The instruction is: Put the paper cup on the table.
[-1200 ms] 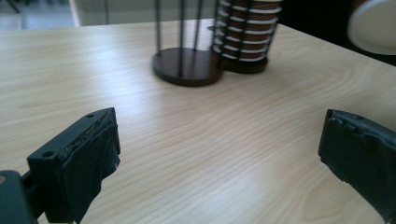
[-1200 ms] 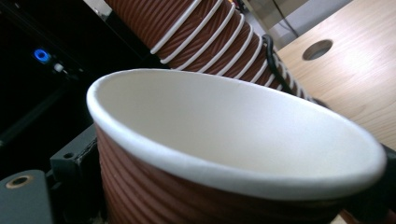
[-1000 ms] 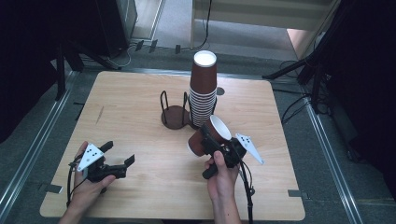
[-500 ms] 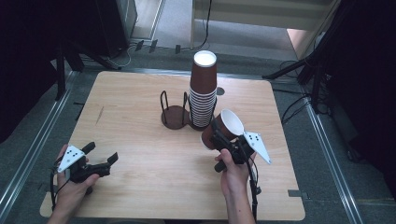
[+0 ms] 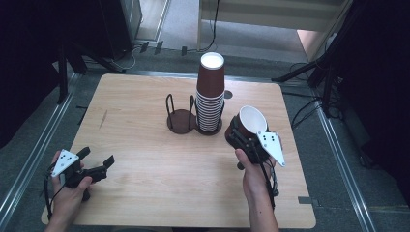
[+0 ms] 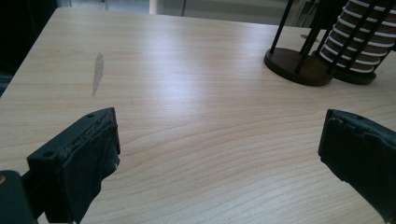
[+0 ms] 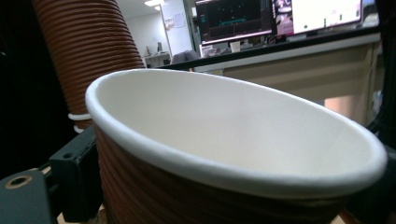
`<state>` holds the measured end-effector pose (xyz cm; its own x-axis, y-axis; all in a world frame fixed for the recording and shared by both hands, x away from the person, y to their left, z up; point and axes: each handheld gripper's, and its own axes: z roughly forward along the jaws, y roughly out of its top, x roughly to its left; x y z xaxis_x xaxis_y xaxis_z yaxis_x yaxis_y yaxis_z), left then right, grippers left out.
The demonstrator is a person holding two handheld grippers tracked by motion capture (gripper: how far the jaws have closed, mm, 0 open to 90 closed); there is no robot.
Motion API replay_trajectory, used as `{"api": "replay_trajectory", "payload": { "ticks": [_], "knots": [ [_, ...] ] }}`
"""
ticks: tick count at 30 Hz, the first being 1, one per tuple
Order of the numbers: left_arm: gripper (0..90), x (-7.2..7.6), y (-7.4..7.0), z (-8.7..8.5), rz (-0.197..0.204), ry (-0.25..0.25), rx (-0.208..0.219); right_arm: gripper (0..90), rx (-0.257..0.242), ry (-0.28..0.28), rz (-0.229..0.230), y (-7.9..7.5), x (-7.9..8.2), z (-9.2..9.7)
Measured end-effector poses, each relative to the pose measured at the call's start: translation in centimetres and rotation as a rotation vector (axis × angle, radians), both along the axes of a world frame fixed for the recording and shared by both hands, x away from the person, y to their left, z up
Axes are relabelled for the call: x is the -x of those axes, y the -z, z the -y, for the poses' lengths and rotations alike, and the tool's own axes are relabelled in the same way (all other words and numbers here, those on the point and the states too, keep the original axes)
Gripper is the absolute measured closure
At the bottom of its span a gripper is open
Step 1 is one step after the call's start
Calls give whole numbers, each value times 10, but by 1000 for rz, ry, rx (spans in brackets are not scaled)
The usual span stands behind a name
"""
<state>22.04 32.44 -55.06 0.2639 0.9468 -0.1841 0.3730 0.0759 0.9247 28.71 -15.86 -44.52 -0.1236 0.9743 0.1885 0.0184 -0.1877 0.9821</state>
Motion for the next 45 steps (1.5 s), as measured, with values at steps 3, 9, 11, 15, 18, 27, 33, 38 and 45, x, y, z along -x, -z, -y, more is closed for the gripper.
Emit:
{"api": "replay_trajectory", "payload": {
  "ticks": [3,9,11,15,18,27,33,38,45],
  "knots": [
    [0,0,1,-1,-3,-1,-2,80,32,8,12,3,-7,8],
    [0,-1,1,-3,-16,-9,-4,80,116,39,8,12,-23,18],
    [0,-1,0,-4,-32,-8,-24,80,140,48,1,15,-26,20],
    [0,0,0,-2,-44,-16,-53,80,172,53,-11,20,-34,24],
    [0,0,0,-2,-48,-20,-57,80,196,61,-21,25,-39,26],
    [0,-1,0,-2,-56,-29,-56,81,265,66,-38,41,-61,34],
    [0,-1,0,-2,-57,-34,-49,82,273,57,-61,51,-73,38],
    [0,-1,0,-2,-61,-34,-57,82,280,61,-92,62,-81,41],
    [0,-1,0,-2,-63,-36,-58,82,295,80,-115,71,-88,44]
  ]
}}
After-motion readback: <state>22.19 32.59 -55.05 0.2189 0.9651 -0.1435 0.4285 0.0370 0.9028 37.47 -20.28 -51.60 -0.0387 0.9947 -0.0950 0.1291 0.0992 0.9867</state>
